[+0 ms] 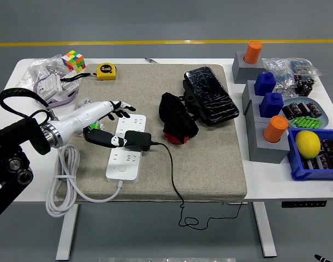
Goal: Pull the plug out and thorw away
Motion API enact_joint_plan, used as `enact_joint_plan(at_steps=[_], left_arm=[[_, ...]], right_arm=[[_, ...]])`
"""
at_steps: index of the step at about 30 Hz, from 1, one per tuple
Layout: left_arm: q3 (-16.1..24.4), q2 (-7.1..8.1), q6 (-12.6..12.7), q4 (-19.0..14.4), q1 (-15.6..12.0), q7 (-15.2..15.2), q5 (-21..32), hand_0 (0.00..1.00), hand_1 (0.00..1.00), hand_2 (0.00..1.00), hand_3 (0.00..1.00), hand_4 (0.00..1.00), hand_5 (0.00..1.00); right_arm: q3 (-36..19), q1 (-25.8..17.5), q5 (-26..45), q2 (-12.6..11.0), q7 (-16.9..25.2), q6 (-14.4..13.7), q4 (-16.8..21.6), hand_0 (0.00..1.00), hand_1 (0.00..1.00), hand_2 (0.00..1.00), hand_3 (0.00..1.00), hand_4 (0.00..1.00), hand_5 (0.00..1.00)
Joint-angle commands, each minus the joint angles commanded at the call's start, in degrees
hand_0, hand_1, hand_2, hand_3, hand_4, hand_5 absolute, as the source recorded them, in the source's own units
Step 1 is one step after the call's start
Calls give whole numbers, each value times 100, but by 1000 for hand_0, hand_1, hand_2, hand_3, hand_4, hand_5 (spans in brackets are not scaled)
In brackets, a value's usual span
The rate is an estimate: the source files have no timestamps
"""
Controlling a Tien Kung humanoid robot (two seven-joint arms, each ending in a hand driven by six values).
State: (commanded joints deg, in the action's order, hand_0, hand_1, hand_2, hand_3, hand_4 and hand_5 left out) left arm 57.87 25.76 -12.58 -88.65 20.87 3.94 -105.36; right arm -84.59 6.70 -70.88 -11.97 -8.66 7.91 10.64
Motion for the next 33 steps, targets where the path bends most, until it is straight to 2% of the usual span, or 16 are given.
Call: enact_joint_plan(at_steps=[1, 2, 7, 8, 14, 15, 25, 26, 27, 32, 33], left_arm=[[-20, -9, 8, 19, 7, 0, -21, 687, 842, 805, 884, 998, 508], [-43, -19, 22, 44, 18, -3, -33, 697, 858, 822, 888, 998, 396], [-374, -145, 247, 397, 248, -15, -175, 697, 858, 822, 888, 998, 396], [-437, -170, 286, 460, 300, -16, -209, 698, 855, 823, 884, 998, 295], [-679, -445, 514, 954, 590, -66, -444, 698, 855, 823, 884, 998, 295], [-702, -486, 528, 1025, 628, -66, -467, 649, 784, 774, 825, 945, 14], [-1073, -700, 479, 1539, 874, 12, -528, 625, 749, 738, 786, 931, 2], [-1098, -712, 481, 1567, 879, 11, -519, 625, 749, 738, 786, 931, 2], [-1111, -719, 486, 1583, 881, 6, -512, 588, 704, 722, 736, 916, 2], [-1116, -760, 536, 1642, 916, -27, -441, 588, 704, 722, 736, 916, 2], [-1115, -766, 538, 1656, 926, -26, -425, 554, 675, 693, 675, 902, 2]], right_arm=[[5, -2, 2, 0, 0, 0, -1, 641, 676, 683, 599, 998, 475], [12, -4, 5, -1, 0, 1, -1, 639, 676, 683, 599, 998, 475], [83, 11, 45, -21, 0, 0, -2, 639, 676, 683, 599, 998, 475], [96, 13, 51, -25, -1, 1, -5, 637, 676, 684, 599, 998, 475], [191, 47, 105, -42, 3, -6, 4, 637, 676, 684, 599, 998, 475], [203, 50, 109, -44, 3, -7, 3, 639, 676, 683, 599, 998, 475], [279, 38, 124, -68, -3, -3, -19, 639, 676, 683, 599, 998, 474], [278, 36, 127, -69, -2, -4, -17, 639, 676, 683, 599, 998, 474], [280, 34, 133, -69, -2, -4, -15, 638, 676, 683, 599, 998, 474], [277, 33, 135, -76, -1, -5, -13, 638, 676, 683, 599, 998, 474], [271, 31, 130, -75, -1, -6, -12, 639, 676, 683, 599, 998, 473]])
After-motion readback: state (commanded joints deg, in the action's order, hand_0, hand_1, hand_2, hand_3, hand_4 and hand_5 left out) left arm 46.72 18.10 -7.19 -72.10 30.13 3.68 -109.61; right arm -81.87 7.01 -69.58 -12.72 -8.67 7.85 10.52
